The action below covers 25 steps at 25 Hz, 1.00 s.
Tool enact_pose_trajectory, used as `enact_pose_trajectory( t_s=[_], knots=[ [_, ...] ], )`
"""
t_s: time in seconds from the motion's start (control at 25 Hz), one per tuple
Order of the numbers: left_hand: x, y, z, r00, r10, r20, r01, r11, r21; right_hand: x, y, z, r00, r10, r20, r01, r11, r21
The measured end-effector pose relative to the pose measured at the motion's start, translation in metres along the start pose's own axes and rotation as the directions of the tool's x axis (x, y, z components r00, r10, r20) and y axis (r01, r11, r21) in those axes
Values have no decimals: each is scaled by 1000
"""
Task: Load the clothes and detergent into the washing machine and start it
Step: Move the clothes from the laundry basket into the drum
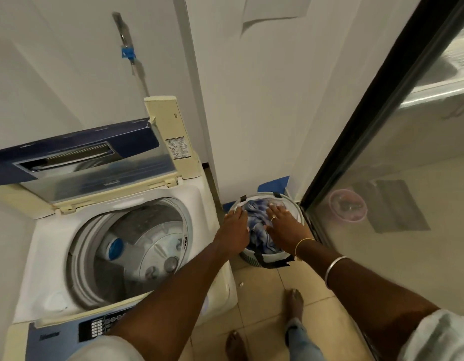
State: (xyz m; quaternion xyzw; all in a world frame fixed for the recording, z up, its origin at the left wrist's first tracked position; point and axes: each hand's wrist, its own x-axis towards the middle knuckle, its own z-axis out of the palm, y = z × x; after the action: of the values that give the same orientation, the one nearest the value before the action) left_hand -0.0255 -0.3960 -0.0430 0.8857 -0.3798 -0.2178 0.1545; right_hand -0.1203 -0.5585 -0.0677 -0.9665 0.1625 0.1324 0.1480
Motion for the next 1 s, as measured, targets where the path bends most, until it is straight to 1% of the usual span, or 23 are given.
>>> enact_pose_trajectory(
  t_s=[0.16,0.24,0.36,0.56,0.64,0.76,0.84,0.92,1.0],
  knots=[
    [51,-4,22,999,-34,41,31,998,49,40,36,23,995,17,94,-20,999,32],
    [81,-6,39,997,-30,66,23,995,94,60,55,34,990,-6,142,-1,999,54],
    [123,-11,66,994,-50,101,41,995,93,93,85,55,985,-46,166,36,997,63],
    [192,-26,135,971,-184,152,184,983,14,163,145,116,965,-27,261,5,996,86],
    [209,-32,163,955,-240,173,251,967,-41,189,162,151,952,-32,305,5,996,91],
    [230,-41,203,929,-320,186,349,925,-149,224,176,209,922,-35,386,20,999,43],
    [237,-48,223,920,-355,164,385,895,-223,238,177,234,907,20,421,-46,998,52],
    [241,-58,246,900,-402,167,433,862,-264,256,179,261,883,99,460,-164,981,104],
    [239,-72,269,867,-480,135,498,813,-302,270,179,282,857,172,486,-274,950,147]
  ],
)
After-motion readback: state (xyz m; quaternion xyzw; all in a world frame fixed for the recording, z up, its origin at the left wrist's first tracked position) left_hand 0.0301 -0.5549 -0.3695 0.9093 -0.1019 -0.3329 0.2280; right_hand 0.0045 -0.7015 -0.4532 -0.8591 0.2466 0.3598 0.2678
